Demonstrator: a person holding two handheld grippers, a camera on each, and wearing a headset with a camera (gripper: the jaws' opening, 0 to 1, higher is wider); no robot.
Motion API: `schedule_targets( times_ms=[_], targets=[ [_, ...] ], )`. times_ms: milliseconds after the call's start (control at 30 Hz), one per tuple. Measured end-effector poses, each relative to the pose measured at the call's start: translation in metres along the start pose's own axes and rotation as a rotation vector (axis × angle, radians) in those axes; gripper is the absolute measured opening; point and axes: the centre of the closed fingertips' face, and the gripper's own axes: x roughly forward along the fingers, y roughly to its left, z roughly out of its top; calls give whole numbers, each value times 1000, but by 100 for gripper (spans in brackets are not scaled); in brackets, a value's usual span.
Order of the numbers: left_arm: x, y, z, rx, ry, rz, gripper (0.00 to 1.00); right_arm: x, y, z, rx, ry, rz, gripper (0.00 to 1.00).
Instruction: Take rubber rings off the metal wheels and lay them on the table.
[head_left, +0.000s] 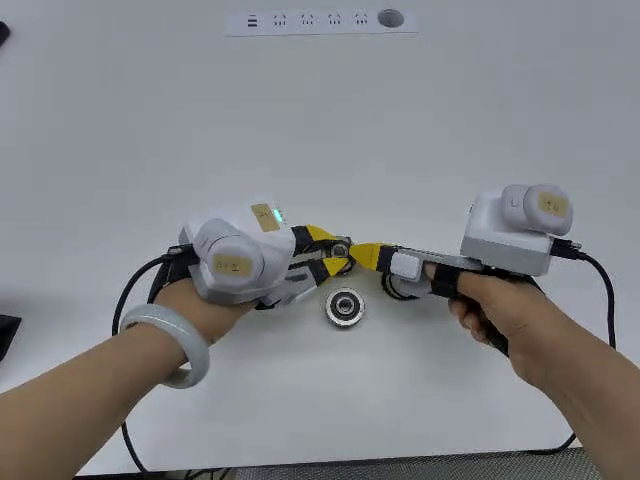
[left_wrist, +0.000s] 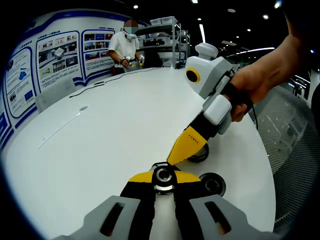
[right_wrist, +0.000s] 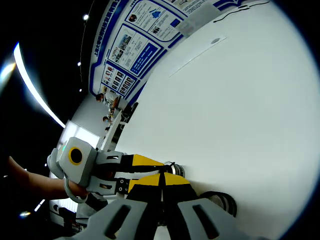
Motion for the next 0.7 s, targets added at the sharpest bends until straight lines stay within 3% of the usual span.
schedule_targets(
  times_ms=[133,167,700],
  targets=[
    [0,0,0,0,0,-1,14,1,6,-1,-4,6,19,2],
    [0,0,0,1,0,-1,14,2,11,1,12,-13,44,2],
    [0,-1,2,13,-1,-2,14,-1,1,0,22,-15,-7,2]
  ],
)
